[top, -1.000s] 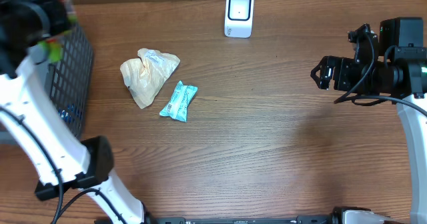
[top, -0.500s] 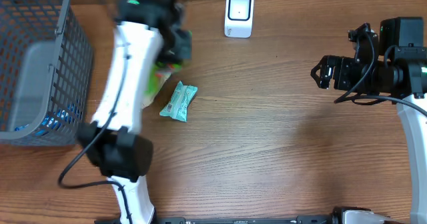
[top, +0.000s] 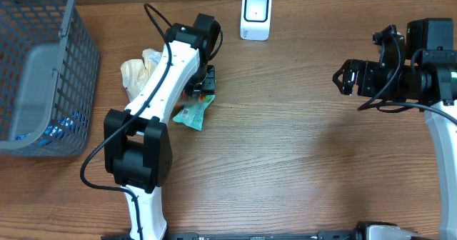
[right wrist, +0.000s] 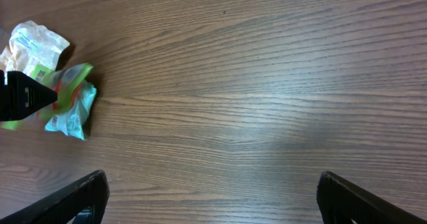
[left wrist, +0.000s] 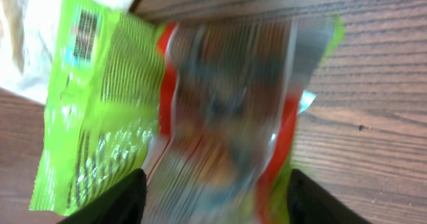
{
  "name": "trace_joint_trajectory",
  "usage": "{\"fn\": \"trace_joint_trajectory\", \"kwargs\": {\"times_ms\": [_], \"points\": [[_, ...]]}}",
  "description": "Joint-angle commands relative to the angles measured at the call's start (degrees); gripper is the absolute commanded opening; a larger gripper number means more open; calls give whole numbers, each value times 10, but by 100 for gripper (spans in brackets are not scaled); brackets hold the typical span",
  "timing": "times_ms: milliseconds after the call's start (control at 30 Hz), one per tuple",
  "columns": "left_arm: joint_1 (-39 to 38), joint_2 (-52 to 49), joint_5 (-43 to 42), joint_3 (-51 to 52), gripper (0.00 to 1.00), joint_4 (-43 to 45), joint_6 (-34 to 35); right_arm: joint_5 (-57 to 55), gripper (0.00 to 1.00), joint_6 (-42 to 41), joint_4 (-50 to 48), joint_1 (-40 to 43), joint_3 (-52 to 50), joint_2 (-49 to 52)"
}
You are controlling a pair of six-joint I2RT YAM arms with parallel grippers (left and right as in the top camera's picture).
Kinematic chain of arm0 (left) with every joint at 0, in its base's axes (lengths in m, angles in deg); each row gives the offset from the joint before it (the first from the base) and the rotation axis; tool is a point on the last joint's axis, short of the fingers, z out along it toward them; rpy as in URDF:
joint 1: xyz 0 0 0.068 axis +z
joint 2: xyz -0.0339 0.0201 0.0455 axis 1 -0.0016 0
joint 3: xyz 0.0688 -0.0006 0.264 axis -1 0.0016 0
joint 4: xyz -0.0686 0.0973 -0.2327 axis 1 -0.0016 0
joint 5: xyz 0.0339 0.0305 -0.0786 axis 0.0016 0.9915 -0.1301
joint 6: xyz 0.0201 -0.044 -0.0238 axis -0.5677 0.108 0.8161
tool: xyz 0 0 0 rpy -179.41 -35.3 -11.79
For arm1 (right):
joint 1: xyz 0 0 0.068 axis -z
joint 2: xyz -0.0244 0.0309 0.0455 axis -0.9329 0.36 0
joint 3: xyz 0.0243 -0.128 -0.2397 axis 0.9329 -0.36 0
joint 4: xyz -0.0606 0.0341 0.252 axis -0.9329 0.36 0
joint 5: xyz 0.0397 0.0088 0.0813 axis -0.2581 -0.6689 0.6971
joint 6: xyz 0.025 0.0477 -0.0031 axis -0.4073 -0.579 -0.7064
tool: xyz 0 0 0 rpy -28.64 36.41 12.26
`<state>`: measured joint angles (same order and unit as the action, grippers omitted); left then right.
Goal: Scan the item barcode
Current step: 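Lift the green snack bag out and drop it onto the mint packet, then reach the left gripper into the basket toward the blue Oreo pack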
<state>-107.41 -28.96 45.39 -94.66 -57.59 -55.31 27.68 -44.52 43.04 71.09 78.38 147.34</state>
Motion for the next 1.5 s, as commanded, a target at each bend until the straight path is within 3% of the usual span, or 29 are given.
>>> {"fn": "trace_joint_trajectory", "kwargs": {"times_ms": [0, 300, 433, 533, 733, 833, 1000, 1100, 1167, 1467], "points": [[2, 14, 0, -50, 61, -21, -9, 3, 100, -2, -2, -3, 12, -3], [20, 14, 3, -406, 69, -158, -42, 3, 100, -2, -2, -3, 12, -3], [78, 14, 21, -581, 72, -227, -46, 3, 100, -2, 1, -3, 12, -3], [144, 31, -11, -631, 70, -228, -68, 3, 100, -2, 1, -3, 12, -3], [337, 123, -92, -584, 61, -228, -67, 3, 100, -2, 9, -3, 12, -3], [424, 172, -75, -506, 62, -228, -64, 3, 100, -2, 9, -3, 12, -3], [560, 196, -45, -389, 67, -213, 2, 3, 100, -2, 9, -3, 12, -3], [608, 181, -71, -326, 68, -168, 26, 3, 100, -2, 9, -3, 12, -3], [624, 167, -95, -284, 73, -127, 37, 3, 100, -2, 9, -3, 12, -3], [623, 82, -143, -204, 74, -15, 75, 3, 100, 0, 23, -3, 12, -3]]}}
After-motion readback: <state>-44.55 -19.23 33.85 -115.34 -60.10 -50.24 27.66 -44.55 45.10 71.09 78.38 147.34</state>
